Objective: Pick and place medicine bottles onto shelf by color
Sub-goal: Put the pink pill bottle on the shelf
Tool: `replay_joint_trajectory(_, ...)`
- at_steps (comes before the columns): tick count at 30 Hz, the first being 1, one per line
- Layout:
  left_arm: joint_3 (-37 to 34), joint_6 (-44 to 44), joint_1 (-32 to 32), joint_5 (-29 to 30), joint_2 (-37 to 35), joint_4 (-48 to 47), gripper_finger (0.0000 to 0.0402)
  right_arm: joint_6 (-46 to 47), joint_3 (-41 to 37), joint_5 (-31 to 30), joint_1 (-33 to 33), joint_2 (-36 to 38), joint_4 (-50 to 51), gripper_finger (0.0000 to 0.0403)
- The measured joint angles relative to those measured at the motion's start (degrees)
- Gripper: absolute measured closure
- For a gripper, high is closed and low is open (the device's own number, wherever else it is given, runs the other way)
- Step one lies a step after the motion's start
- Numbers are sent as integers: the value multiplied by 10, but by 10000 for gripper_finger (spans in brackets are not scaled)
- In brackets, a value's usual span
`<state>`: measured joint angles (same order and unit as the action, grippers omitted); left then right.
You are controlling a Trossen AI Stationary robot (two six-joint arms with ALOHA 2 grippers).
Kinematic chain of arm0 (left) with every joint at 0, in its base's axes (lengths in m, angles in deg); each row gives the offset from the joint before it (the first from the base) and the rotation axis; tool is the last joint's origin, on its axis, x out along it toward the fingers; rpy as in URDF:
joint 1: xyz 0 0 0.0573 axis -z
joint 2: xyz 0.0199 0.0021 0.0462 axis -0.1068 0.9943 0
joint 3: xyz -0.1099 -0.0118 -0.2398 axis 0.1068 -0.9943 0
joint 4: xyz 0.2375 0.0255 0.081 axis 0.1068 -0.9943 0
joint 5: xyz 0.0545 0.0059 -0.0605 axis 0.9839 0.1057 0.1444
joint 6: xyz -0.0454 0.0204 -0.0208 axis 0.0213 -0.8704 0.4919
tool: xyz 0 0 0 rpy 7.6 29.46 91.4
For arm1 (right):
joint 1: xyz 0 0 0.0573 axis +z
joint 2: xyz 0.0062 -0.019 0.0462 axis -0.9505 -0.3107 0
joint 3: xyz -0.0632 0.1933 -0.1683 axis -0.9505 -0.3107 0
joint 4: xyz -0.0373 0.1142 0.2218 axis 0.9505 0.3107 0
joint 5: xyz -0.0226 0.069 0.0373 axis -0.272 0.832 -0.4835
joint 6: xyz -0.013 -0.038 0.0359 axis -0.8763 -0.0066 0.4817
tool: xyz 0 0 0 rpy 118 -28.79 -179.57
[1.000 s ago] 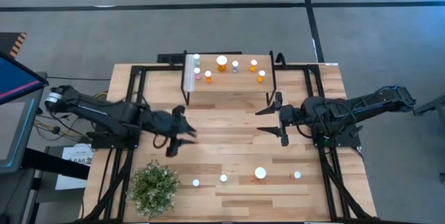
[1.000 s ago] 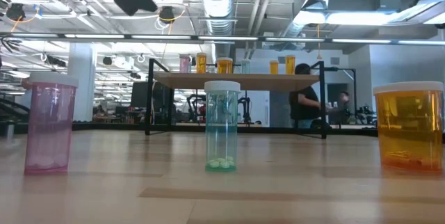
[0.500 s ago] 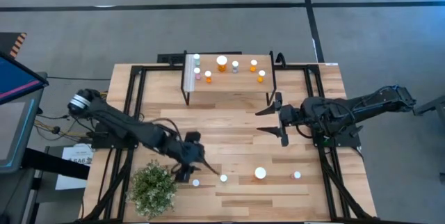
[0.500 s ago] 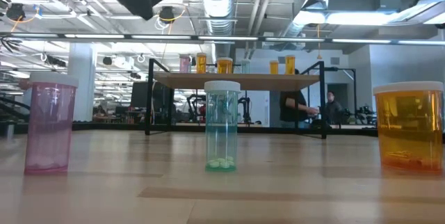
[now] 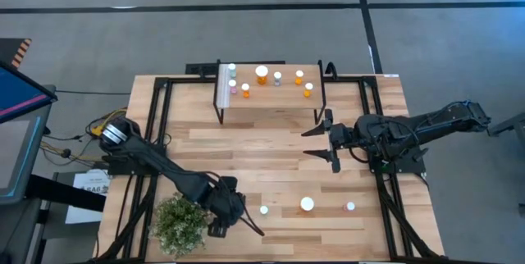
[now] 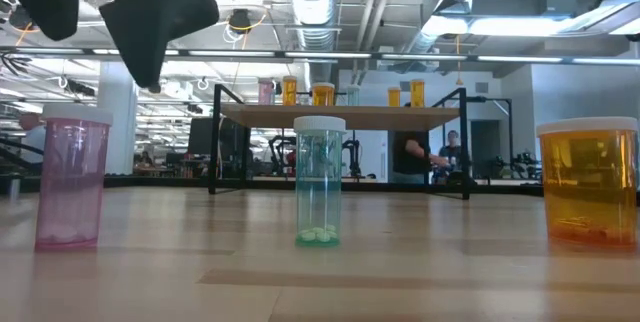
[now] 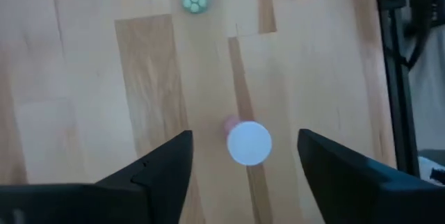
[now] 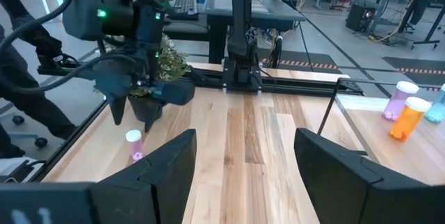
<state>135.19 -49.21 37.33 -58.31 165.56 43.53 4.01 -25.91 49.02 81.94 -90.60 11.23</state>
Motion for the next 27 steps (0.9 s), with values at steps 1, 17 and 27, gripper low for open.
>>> replay_joint_trajectory(1, 0, 1, 0, 3, 1, -1, 145, 0, 0, 0, 0, 0, 0, 137)
replay_joint_trajectory(17, -28, 53, 10, 15, 2, 7, 90, 1, 0, 0, 0, 0, 0, 137)
replay_joint_trajectory(27, -29, 36, 10, -10, 28, 40, 90, 1, 0, 0, 0, 0, 0, 137)
